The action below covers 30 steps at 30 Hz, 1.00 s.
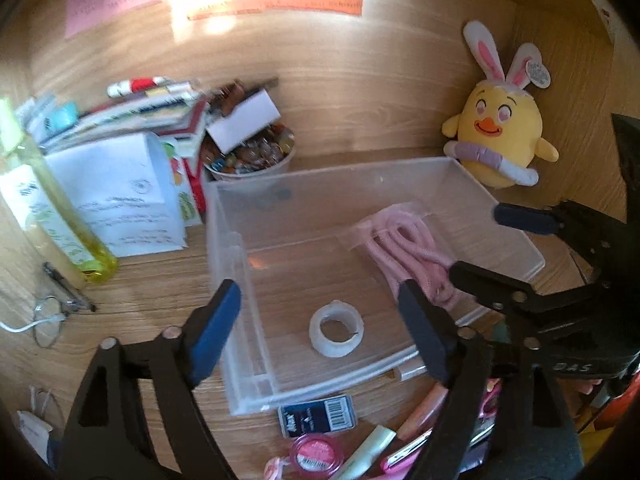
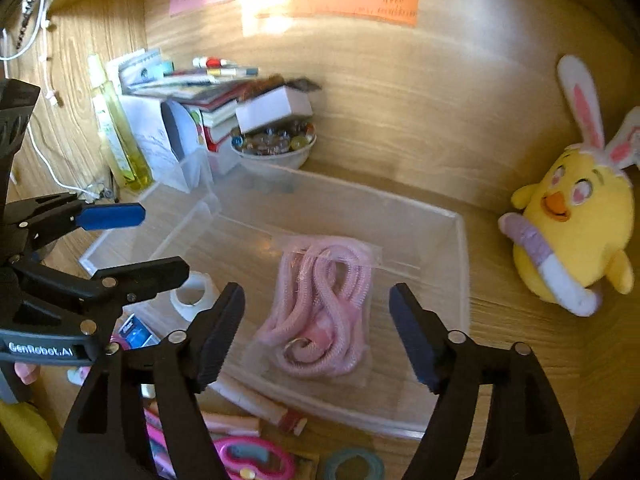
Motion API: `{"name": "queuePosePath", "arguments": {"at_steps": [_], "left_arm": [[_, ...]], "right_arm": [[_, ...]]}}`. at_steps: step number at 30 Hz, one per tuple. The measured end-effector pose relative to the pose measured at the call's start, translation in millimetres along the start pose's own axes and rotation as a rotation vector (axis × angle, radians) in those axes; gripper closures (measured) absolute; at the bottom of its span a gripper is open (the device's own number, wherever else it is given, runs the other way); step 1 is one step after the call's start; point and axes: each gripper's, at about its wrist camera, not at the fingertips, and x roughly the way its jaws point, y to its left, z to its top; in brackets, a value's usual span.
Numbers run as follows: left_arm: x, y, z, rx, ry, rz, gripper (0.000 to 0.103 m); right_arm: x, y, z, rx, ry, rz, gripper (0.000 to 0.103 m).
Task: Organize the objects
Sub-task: 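Lower the tape roll and bagged rope into the clear box and open both tools, then grasp the white pill bottle with the left tool while the right tool grasps the blue tape roll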
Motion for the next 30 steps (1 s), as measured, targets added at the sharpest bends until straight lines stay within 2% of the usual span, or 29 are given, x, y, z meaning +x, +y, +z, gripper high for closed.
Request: {"name": "queuePosePath", "arguments": {"at_steps": [2, 8, 11, 16, 24, 30], "left_arm": [[-10, 1, -2, 0.001, -0.024, 0.02, 0.01], [-44, 9, -14, 0.005, -0.064, 0.049, 0.006], [-57, 13, -24, -0.003, -0.068, 0.057, 0.005], [-65, 13, -45, -0.009, -0.053, 0.069, 0.004], [-57, -3, -83, -0.038, 0.038, -0.003, 0.004], [-63, -33, -107, 0.022, 0.034, 0.002, 0.004]], "right_arm": [[-10, 0, -2, 0.008, -0.014, -0.007, 0.022], [-45, -5, -14, 0.049, -0.06, 0.03, 0.02], [-63, -7, -24, 0.06, -0.092, 0.019, 0.017], [-74, -13, -43, 0.093, -0.093, 0.011, 0.016], [-67, -27, -81, 0.139, -0.026, -0.028, 0.016], [-51, -32, -105, 0.158, 0.039, -0.042, 0.016]]}}
